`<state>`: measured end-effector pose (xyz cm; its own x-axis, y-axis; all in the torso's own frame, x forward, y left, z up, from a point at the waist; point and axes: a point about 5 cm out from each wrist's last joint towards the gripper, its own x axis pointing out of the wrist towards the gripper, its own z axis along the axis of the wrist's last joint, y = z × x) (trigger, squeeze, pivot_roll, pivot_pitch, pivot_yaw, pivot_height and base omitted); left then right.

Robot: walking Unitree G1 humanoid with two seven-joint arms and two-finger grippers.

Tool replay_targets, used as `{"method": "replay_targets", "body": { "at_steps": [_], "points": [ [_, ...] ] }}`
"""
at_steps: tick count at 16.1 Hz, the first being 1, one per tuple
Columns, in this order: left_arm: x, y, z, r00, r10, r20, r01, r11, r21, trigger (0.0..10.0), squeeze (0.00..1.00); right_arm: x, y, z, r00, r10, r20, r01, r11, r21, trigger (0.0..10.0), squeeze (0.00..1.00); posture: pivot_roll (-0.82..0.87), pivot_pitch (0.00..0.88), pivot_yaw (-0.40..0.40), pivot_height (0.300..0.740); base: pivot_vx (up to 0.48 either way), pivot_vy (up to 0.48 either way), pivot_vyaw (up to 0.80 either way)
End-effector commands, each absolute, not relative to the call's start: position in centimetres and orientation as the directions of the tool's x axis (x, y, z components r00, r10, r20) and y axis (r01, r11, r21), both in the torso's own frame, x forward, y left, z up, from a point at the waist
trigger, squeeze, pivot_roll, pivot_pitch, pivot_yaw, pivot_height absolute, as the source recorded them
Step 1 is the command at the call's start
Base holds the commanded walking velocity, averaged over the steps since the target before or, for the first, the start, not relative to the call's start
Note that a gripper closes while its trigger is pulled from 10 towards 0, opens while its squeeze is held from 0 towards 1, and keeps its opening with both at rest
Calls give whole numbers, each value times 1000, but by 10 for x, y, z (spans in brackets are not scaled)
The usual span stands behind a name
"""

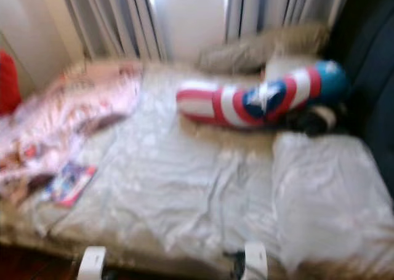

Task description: Clean up the room

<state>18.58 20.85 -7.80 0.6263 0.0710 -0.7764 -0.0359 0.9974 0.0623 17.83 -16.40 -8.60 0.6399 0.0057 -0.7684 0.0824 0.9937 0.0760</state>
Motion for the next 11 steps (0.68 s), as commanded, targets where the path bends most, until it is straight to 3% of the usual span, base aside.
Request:
{"method": "replay_targets", "body": {
  "at_steps": [1, 11],
  "points": [
    [183, 208, -80, 613, 71, -787, -28, 997, 69, 10000, 0, 176, -170, -87, 634, -12, -773, 93, 994, 61, 10000, 0, -9, 0, 60, 740, 0, 405, 0],
    [184, 207, -79, 617, 73, -783, -32, 997, 68, 10000, 0, 176, -170, -87, 632, -4, -775, 81, 995, 61, 10000, 0, -5, 0, 55, 740, 0, 429, 0]
  ]
}}
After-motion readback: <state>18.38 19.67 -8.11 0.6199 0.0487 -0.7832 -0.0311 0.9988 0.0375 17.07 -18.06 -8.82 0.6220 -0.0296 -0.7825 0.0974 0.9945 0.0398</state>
